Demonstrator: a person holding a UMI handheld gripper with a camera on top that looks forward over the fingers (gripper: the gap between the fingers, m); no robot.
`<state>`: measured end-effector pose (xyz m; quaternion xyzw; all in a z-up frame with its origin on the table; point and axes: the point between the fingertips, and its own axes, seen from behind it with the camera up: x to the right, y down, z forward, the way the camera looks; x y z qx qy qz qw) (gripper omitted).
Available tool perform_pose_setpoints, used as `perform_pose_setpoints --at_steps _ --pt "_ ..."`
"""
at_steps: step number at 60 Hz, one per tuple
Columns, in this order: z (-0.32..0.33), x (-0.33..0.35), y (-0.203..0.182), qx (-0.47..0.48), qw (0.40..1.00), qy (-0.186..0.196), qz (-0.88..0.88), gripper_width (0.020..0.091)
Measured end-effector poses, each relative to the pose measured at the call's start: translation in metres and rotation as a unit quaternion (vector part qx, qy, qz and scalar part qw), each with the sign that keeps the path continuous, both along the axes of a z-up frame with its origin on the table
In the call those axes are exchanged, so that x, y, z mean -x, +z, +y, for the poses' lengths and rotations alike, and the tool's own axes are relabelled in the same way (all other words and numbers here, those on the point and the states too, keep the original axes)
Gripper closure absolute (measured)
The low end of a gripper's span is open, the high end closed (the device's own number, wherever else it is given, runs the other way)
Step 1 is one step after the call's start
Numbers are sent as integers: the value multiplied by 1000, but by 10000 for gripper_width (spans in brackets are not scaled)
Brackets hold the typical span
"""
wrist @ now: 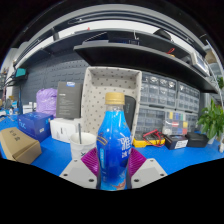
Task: Pour water
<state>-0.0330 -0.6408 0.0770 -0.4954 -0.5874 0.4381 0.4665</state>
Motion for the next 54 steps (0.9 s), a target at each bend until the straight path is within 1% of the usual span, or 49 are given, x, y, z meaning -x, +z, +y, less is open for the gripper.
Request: perform_pose_setpoints --at_steps 5,11,19,26,33,41,48,54 --pt "0 0 -1 2 1000 4 -6 764" --pt "0 -1 -1 -23 999 21 -19 763" --pt "18 6 4 -122 991 38 -36 764" --pt "43 28 11 -250 967 34 -43 763" --pt "64 56 20 -395 917 39 -44 764" --pt "66 79 36 -542 838 58 -27 764" --pt "57 90 44 -634 769 78 -15 764" --pt "49 95 47 -694 713 98 -9 764"
